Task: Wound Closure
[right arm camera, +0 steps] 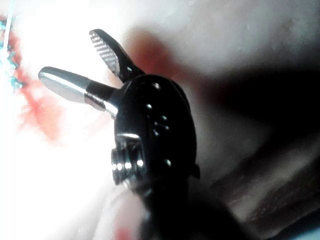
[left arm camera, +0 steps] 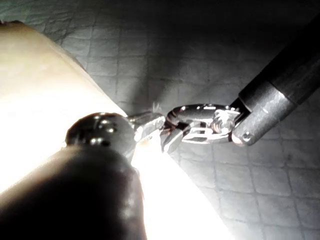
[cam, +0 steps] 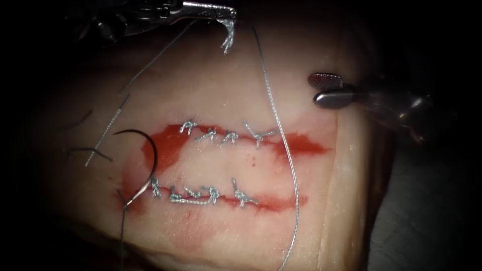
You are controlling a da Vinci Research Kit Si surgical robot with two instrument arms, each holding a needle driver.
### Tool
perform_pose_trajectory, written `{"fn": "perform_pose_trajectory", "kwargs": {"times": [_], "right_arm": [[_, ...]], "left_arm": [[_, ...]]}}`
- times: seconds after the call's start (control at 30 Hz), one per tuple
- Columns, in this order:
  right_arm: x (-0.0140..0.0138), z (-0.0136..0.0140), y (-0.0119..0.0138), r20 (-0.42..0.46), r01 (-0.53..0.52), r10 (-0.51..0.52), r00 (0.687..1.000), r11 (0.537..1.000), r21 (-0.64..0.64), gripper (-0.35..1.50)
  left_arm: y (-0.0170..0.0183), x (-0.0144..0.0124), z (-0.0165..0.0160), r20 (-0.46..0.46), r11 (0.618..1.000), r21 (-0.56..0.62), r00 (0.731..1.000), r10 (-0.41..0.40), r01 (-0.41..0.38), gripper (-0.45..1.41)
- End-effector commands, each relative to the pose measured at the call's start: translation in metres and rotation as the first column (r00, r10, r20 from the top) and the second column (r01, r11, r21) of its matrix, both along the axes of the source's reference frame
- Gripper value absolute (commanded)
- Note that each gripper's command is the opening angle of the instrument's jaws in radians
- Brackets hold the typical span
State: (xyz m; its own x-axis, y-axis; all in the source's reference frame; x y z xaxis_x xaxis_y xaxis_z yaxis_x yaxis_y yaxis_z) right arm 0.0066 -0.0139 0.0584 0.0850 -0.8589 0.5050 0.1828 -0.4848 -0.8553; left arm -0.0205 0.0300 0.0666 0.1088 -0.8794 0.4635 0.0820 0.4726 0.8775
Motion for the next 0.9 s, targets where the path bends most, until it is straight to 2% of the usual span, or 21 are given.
{"fn": "perform_pose_trajectory", "kwargs": {"times": [0.03,0.07,0.1,0.17,0.2,0.3,0.37,0.43,0.47,0.5,0.53,0.57,0.67,0.8,0.87,0.9], "right_arm": [[0.0006,0.0005,-0.0001,0.001,-0.018,0.018,1.000,1.000,-0.003,1.43],[0.0006,0.0005,-0.0002,0.003,-0.031,0.031,1.000,1.000,-0.004,1.43],[0.0010,0.0005,-0.0004,0.012,-0.047,0.047,0.999,0.999,-0.006,1.41],[0.0015,0.0004,-0.0006,0.017,-0.056,0.056,0.998,0.998,-0.007,1.41],[0.0024,0.0001,-0.0008,0.019,-0.061,0.061,0.998,0.998,-0.006,1.41],[0.0037,-0.0004,-0.0012,0.013,-0.081,0.081,0.997,0.997,-0.005,1.40],[0.0042,-0.0008,-0.0015,0.004,-0.095,0.095,0.995,0.995,-0.005,1.40],[0.0046,-0.0013,-0.0016,-0.012,-0.108,0.108,0.994,0.994,-0.003,1.41],[0.0046,-0.0013,-0.0016,-0.012,-0.108,0.108,0.994,0.994,-0.003,1.41],[0.0048,-0.0020,-0.0016,-0.032,-0.110,0.110,0.993,0.994,0.002,1.43],[0.0048,-0.0020,-0.0016,-0.032,-0.110,0.110,0.993,0.994,0.002,1.43],[0.0047,-0.0022,-0.0016,-0.036,-0.105,0.105,0.994,0.994,0.005,1.43],[0.0046,-0.0024,-0.0015,-0.037,-0.103,0.103,0.994,0.995,0.007,1.43],[0.0045,-0.0025,-0.0014,-0.038,-0.101,0.102,0.994,0.995,0.009,1.43],[0.0045,-0.0025,-0.0014,-0.038,-0.101,0.101,0.994,0.995,0.010,1.43],[0.0044,-0.0027,-0.0014,-0.038,-0.101,0.101,0.994,0.995,0.012,1.43]], "left_arm": [[-0.0004,0.0014,0.0007,-0.063,1.000,-0.022,0.998,-0.002,0.001,-0.45],[-0.0011,0.0028,0.0010,-0.097,0.999,-0.036,0.995,-0.005,0.002,-0.45],[-0.0030,0.0064,0.0020,-0.158,0.998,-0.068,0.987,-0.025,0.015,-0.45],[-0.0046,0.0093,0.0034,-0.204,0.995,-0.092,0.977,-0.060,0.042,-0.45],[-0.0065,0.0123,0.0054,-0.291,0.991,-0.116,0.952,-0.094,0.062,-0.45],[-0.0083,0.0154,0.0087,-0.406,0.994,-0.107,0.911,-0.076,0.035,-0.45],[-0.0092,0.0168,0.0108,-0.443,0.998,-0.065,0.896,-0.024,-0.005,-0.45],[-0.0101,0.0178,0.0126,-0.476,0.998,-0.039,0.879,0.031,-0.056,-0.45],[-0.0101,0.0178,0.0126,-0.476,0.998,-0.039,0.879,0.031,-0.056,-0.45],[-0.0117,0.0186,0.0150,-0.543,0.995,0.005,0.835,0.090,-0.104,-0.45],[-0.0117,0.0186,0.0150,-0.543,0.995,0.005,0.835,0.090,-0.104,-0.45],[-0.0123,0.0185,0.0162,-0.547,0.991,0.017,0.828,0.123,-0.136,-0.45],[-0.0133,0.0178,0.0179,-0.533,0.986,0.022,0.833,0.152,-0.166,-0.45],[-0.0148,0.0170,0.0197,-0.560,0.978,0.028,0.807,0.186,-0.207,-0.45],[-0.0150,0.0167,0.0201,-0.565,0.976,0.030,0.802,0.194,-0.215,-0.45],[-0.0154,0.0163,0.0213,-0.576,0.970,0.007,0.792,0.203,-0.243,-0.45]]}}
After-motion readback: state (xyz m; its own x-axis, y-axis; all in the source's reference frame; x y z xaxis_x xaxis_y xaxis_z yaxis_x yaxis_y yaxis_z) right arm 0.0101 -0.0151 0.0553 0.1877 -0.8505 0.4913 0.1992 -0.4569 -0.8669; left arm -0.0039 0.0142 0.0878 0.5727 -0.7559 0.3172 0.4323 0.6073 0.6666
